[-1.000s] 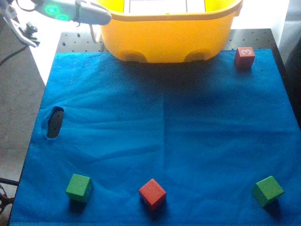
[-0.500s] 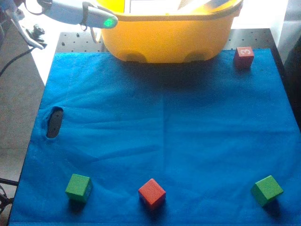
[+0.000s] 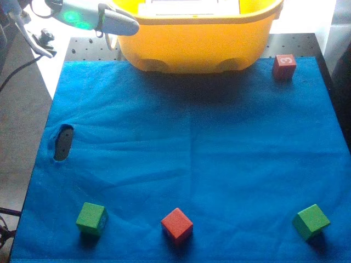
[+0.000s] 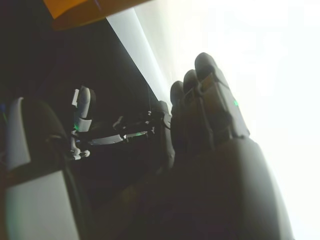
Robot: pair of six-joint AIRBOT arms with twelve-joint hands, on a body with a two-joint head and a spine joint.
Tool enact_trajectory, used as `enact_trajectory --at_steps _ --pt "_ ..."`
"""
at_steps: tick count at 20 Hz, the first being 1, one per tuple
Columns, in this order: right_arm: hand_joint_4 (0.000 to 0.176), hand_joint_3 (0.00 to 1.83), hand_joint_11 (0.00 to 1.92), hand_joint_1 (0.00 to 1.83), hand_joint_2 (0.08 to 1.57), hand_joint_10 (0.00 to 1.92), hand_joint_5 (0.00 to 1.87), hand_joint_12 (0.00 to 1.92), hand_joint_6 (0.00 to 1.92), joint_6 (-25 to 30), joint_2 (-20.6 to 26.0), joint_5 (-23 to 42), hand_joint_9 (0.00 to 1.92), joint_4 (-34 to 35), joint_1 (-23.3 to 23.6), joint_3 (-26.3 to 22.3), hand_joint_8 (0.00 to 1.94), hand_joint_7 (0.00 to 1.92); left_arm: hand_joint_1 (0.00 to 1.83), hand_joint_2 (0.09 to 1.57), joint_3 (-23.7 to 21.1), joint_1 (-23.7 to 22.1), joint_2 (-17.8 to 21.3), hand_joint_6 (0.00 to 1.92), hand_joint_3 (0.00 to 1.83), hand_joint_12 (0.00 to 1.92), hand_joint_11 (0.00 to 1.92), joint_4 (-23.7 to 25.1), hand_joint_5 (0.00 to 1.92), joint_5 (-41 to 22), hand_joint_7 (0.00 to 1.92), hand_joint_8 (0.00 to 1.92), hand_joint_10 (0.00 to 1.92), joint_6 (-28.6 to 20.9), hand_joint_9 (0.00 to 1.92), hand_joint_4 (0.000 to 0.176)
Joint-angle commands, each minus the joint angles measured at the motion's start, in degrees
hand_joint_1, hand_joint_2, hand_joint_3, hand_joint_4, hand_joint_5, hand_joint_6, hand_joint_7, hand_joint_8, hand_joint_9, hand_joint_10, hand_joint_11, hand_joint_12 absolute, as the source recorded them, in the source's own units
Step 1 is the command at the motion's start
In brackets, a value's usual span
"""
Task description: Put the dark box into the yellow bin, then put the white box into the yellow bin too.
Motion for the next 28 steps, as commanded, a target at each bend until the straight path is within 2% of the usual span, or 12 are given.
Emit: enact_trajectory --at_steps 1,3,5,7,8,10,15,17,21,23,25,28 --pt "0.176 0.00 0.01 0.78 0.70 0.00 0.00 0.13 0.00 -0.1 0.6 6.7 0.08 0.7 0.7 -0.5 0.00 0.09 1.12 0.79 0.2 -0.6 0.2 0.00 0.00 0.08 0.25 -3.2 0.28 -6.3 0.27 0.00 0.00 -0.5 0.27 0.123" --pt "0.176 0.00 0.00 0.81 0.73 0.00 0.00 0.07 0.00 -0.1 2.0 6.9 0.09 0.7 0.7 -1.7 0.00 0.03 1.10 0.77 0.1 -0.2 0.7 0.00 0.00 0.07 0.22 -3.9 0.28 -6.8 0.25 0.00 0.00 -0.6 0.24 0.117" --pt "0.176 0.00 0.00 0.85 0.72 0.00 0.00 0.05 0.00 -0.1 4.4 7.9 0.04 1.0 0.7 -3.5 0.01 0.03 0.98 0.76 -0.3 0.3 1.7 0.00 0.00 0.07 0.25 -5.1 0.27 -7.9 0.26 0.01 0.00 -0.6 0.25 0.144" --pt "0.176 0.00 0.01 0.81 0.69 0.01 0.00 0.03 0.00 -0.1 7.0 9.2 0.05 1.1 0.7 -5.7 0.02 0.13 0.90 0.77 -1.5 1.4 3.5 0.00 0.00 0.10 0.31 -7.5 0.24 -9.9 0.30 0.02 0.02 -0.5 0.30 0.088" --pt "0.176 0.00 0.00 0.77 0.70 0.01 0.00 0.03 0.00 -0.1 8.2 9.8 0.06 1.1 0.7 -6.8 0.02 0.14 0.92 0.75 -2.3 2.3 4.7 0.00 0.00 0.11 0.33 -9.2 0.25 -11.4 0.32 0.01 0.01 0.1 0.33 0.090" --pt "0.176 0.00 0.01 0.75 0.70 0.00 0.00 0.00 0.00 -0.1 10.5 10.9 0.03 1.2 0.7 -8.6 0.00 0.12 0.95 0.73 -4.8 4.6 7.9 0.00 0.00 0.08 0.27 -13.1 0.20 -14.5 0.26 0.00 0.00 2.3 0.26 0.155" --pt "0.176 0.00 0.00 0.77 0.73 0.00 0.00 0.00 0.00 -0.1 18.0 14.7 0.00 1.4 1.7 -14.8 0.01 0.11 0.96 0.76 -12.1 13.4 15.8 0.00 0.01 0.00 0.09 -23.8 0.13 -26.9 0.17 0.00 0.00 7.1 0.13 0.140" --pt "0.176 0.01 0.00 0.79 0.75 0.00 0.00 0.00 0.00 -0.1 20.4 17.2 0.00 1.3 1.7 -17.1 0.01 0.09 0.90 0.75 -13.9 15.8 17.3 0.00 0.00 0.01 0.09 -26.0 0.10 -30.6 0.13 0.00 0.01 7.7 0.15 0.157" --pt "0.176 0.00 0.04 0.72 0.72 0.01 0.00 0.02 0.00 -0.1 24.6 21.0 0.05 1.2 1.7 -21.2 0.02 0.14 0.89 0.85 -18.5 20.9 20.8 0.00 0.02 0.03 0.12 -30.0 0.14 -38.6 0.10 0.00 0.00 11.2 0.15 0.130" --pt "0.176 0.00 0.04 0.68 0.73 0.01 0.00 0.02 0.00 -0.2 26.1 21.2 0.05 0.1 1.7 -22.7 0.00 0.12 0.91 0.80 -19.9 22.3 22.4 0.02 0.00 0.04 0.14 -30.8 0.18 -40.2 0.14 0.02 0.00 12.5 0.13 0.147" --pt "0.173 0.00 0.03 0.67 0.74 0.01 0.00 0.01 0.00 -0.1 27.0 21.2 0.04 -1.7 1.7 -24.0 0.00 0.10 0.94 0.80 -20.6 22.9 23.1 0.01 0.00 0.07 0.21 -30.8 0.19 -41.6 0.20 0.01 0.01 12.5 0.19 0.115" --pt "0.055 0.01 0.00 0.73 0.75 0.00 0.00 0.00 0.00 -0.1 28.6 21.7 0.03 -3.7 2.2 -26.1 0.00 0.11 0.92 0.80 -22.3 23.9 24.1 0.01 0.00 0.06 0.19 -30.9 0.19 -46.3 0.15 0.00 0.01 12.5 0.16 0.068"
